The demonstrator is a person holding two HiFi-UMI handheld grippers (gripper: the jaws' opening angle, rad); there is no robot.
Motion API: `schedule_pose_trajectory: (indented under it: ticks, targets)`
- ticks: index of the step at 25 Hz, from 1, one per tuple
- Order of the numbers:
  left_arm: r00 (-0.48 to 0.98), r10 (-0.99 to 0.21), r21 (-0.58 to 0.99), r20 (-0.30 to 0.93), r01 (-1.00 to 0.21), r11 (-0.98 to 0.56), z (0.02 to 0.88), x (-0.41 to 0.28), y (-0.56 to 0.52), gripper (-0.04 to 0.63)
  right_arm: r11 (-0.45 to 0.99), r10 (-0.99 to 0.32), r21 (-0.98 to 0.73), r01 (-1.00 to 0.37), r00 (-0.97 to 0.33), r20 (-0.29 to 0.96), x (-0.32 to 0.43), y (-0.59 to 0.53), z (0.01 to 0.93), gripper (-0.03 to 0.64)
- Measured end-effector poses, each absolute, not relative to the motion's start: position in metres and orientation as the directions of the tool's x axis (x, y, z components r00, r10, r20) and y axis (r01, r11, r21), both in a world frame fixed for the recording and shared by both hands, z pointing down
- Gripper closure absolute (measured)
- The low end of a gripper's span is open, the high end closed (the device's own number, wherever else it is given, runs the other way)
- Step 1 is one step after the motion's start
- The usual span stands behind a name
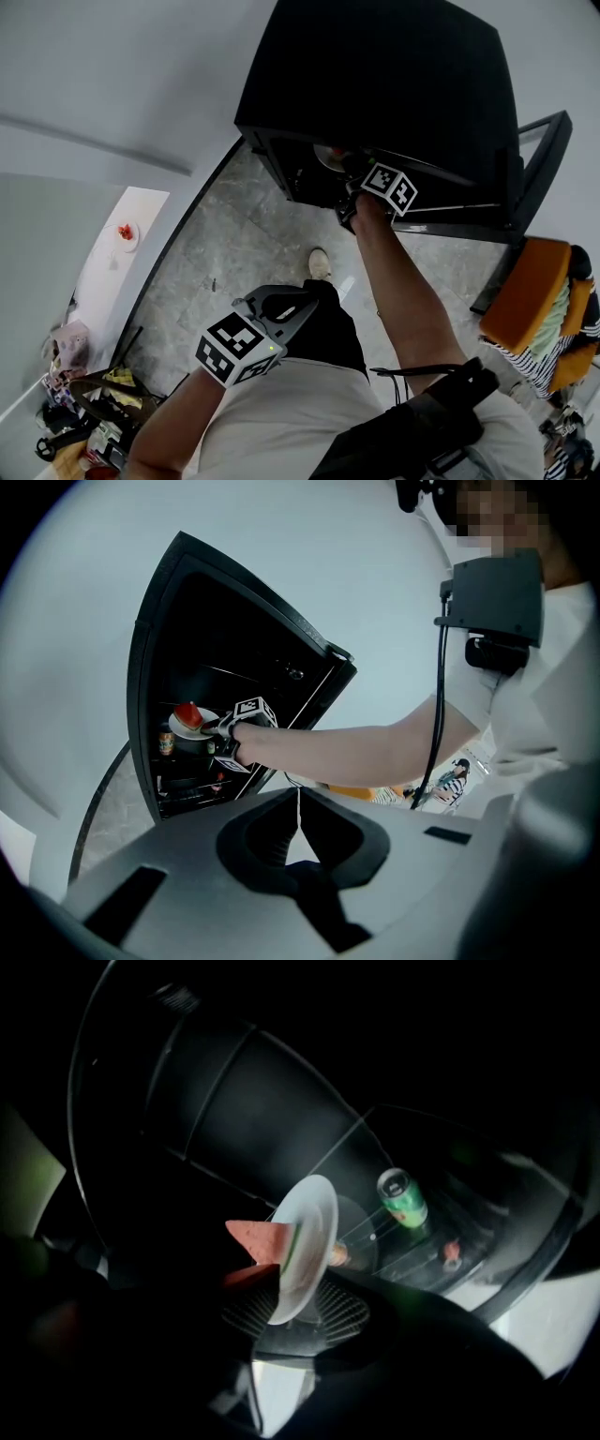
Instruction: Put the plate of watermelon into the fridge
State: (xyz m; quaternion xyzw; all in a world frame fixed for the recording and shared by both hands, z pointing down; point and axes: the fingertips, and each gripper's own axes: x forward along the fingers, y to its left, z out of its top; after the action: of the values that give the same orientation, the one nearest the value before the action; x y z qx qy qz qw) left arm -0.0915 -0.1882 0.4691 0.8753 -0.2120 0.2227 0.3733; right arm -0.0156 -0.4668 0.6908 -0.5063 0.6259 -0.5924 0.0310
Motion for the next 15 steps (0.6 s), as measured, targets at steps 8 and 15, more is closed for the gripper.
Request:
schedule_pose_trajectory:
  ticks: [8, 15]
  targets:
    - [0.813, -0.198, 0.562, 0.548, -0.533, -0.633, 0.472, -0.09, -0.184, 0.581, -0.073, -0.657, -0.681, -0.729, -0.478, 0.582, -0.015, -0.469, 0.684, 0.372]
    - [0.817, -0.187, 0.57, 0.546, -0.526, -0.631, 0.476, -0.086, -0.18, 0.581, 0.098, -0.592, -0.578, -0.81, -0.514, 0.621, -0.027, -0.46, 0.684, 0.295]
